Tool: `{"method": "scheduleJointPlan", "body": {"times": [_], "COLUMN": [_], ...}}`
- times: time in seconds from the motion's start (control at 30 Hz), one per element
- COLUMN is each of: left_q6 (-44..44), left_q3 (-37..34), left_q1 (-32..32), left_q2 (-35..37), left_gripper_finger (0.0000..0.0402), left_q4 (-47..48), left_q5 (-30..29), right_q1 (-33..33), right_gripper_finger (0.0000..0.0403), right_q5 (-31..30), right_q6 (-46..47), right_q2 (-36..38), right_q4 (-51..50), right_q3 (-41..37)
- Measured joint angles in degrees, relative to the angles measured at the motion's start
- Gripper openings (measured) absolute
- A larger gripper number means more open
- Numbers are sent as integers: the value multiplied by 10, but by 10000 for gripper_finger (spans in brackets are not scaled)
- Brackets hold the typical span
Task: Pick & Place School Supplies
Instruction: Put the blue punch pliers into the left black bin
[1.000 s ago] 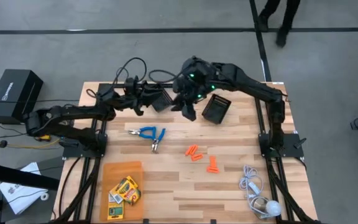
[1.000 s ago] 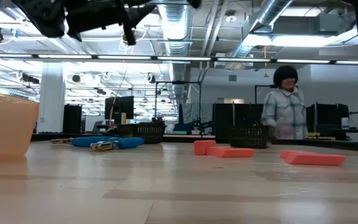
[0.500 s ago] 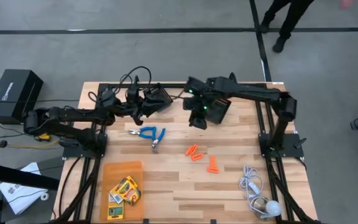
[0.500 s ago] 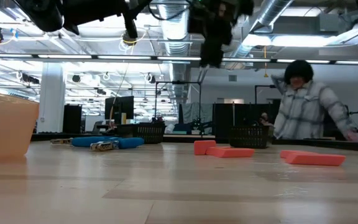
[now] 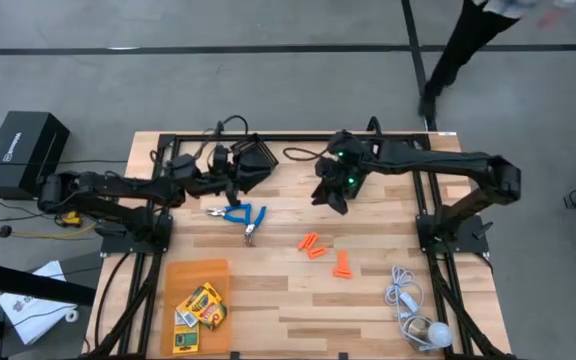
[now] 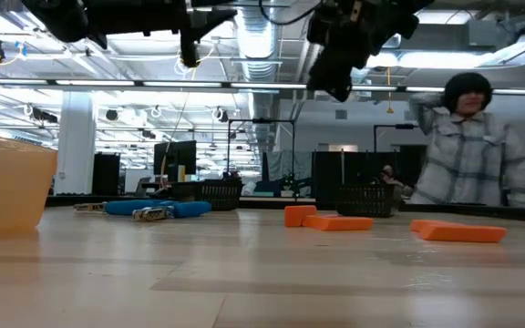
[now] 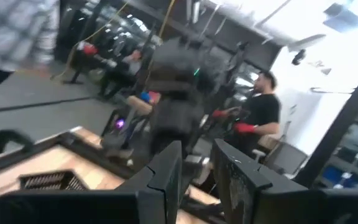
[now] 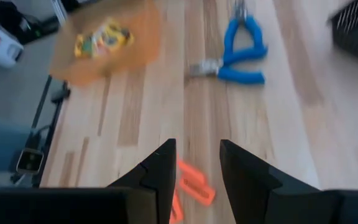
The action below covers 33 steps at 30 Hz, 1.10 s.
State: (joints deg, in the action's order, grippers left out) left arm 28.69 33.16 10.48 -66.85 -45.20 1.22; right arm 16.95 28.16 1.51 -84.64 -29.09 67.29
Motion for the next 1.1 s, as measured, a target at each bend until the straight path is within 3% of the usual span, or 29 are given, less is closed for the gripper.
{"method": "scheduleJointPlan", "body": {"times": [0.3,0.4,0.57,0.77,0.97,1.1], "left_q6": [-22,-31,-31,-26,-6,-65], "left_q3": [22,26,31,30,31,31], "left_q1": [-44,-46,-13,67,131,130], "left_q2": [-1,-10,-31,-61,-96,-97], "left_gripper_finger": [85,85,85,85,85,85], "left_q4": [65,77,103,306,388,491], "left_q5": [-94,-106,-108,-93,32,44], "right_q1": [0,2,8,46,94,112], "right_gripper_finger": [116,116,116,116,116,116], "right_q5": [13,48,53,47,39,39], "right_q6": [-49,-49,-23,87,149,145], "right_q2": [-9,-25,-53,-62,-50,-43], "right_q4": [54,72,137,192,198,195], "right_q3": [-4,-3,-4,-3,29,61]}}
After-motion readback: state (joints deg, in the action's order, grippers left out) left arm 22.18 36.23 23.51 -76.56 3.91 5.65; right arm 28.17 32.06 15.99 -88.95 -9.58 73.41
